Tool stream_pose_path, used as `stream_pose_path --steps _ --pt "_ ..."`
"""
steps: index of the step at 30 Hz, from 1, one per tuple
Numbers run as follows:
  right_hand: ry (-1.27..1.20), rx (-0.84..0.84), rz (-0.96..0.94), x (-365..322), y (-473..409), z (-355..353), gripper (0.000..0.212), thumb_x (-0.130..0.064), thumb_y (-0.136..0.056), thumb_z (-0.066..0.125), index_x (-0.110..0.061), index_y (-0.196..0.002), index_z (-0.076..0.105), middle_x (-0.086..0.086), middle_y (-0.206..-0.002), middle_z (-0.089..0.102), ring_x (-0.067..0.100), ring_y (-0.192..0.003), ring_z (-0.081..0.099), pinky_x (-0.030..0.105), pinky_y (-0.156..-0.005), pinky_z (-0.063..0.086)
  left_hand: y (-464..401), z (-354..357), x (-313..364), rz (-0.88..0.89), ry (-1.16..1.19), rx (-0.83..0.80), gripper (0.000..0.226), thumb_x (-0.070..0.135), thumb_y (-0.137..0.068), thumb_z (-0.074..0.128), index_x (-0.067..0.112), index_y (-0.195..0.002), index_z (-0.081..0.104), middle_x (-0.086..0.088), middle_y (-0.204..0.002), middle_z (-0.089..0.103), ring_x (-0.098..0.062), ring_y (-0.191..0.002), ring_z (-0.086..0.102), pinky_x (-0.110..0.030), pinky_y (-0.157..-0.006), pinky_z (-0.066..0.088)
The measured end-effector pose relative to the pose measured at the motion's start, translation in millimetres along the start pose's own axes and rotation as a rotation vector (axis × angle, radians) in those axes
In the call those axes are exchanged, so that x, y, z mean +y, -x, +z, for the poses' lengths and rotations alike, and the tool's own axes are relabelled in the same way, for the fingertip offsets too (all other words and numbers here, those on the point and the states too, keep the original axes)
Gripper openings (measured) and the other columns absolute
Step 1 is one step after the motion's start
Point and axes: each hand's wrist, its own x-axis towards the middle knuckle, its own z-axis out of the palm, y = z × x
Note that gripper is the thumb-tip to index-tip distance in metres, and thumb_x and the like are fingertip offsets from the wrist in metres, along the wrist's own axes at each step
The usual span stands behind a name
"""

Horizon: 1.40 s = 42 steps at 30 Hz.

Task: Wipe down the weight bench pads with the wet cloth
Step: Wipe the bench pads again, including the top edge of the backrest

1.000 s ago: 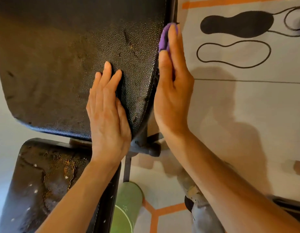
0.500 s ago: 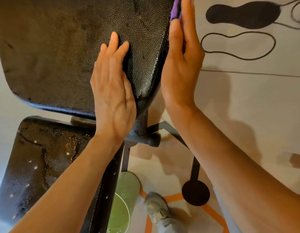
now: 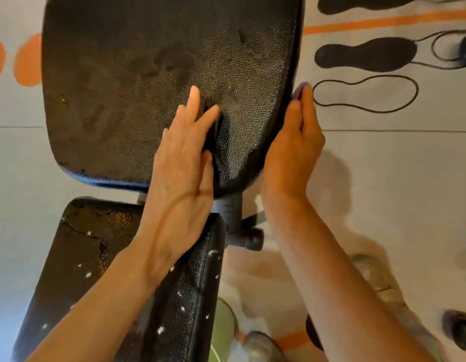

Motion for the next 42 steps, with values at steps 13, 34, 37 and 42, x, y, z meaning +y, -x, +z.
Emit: stream_pose_path --steps 13,34,37,42 --pt "0.099 -0.021 0.066 -6.6 52.0 -2.6 0.041 -0.016 -0.101 0.039 -0.015 -0.141 0.04 -0.013 -0.126 0.056 -0.011 -0.106 0.052 0.0 -0.084 0.041 48.6 5.3 -7.7 -0.089 -0.051 0.013 0.051 0.016 -0.103 0.033 0.016 -0.153 0.031 0.001 -0.166 0.012 -0.01 -0.153 0.01 -0.035 -0.125 0.015" --pt "0.507 -0.799 -0.334 -21.9 98.7 -51.0 0.032 -0.006 -0.092 0.056 -0.011 -0.124 0.06 -0.004 -0.124 0.061 0.003 -0.12 0.05 0.02 -0.106 0.037 147.3 -44.0 -38.9 -0.443 -0.142 0.113 0.052 0.032 -0.101 0.033 0.026 -0.152 0.033 0.011 -0.165 0.013 -0.006 -0.153 0.005 -0.025 -0.124 -0.002" --pt "0.659 -0.908 -0.342 -22.5 96.1 -45.8 0.03 -0.013 -0.093 0.056 -0.016 -0.121 0.062 -0.012 -0.116 0.06 -0.002 -0.114 0.05 0.007 -0.1 0.035 155.5 -46.4 -46.1 -0.485 -0.169 0.126 0.051 0.033 -0.101 0.031 0.026 -0.152 0.033 0.01 -0.165 0.013 -0.006 -0.153 0.006 -0.02 -0.122 -0.003" --pt "0.885 -0.955 -0.393 -35.5 94.9 -31.1 0.029 -0.02 -0.094 0.049 -0.017 -0.117 0.065 -0.011 -0.109 0.065 0.0 -0.105 0.051 0.004 -0.092 0.033 154.9 -42.0 -45.6 -0.505 -0.185 0.148 0.049 0.031 -0.102 0.031 0.024 -0.151 0.034 0.008 -0.164 0.019 -0.009 -0.153 0.011 -0.029 -0.125 0.003"
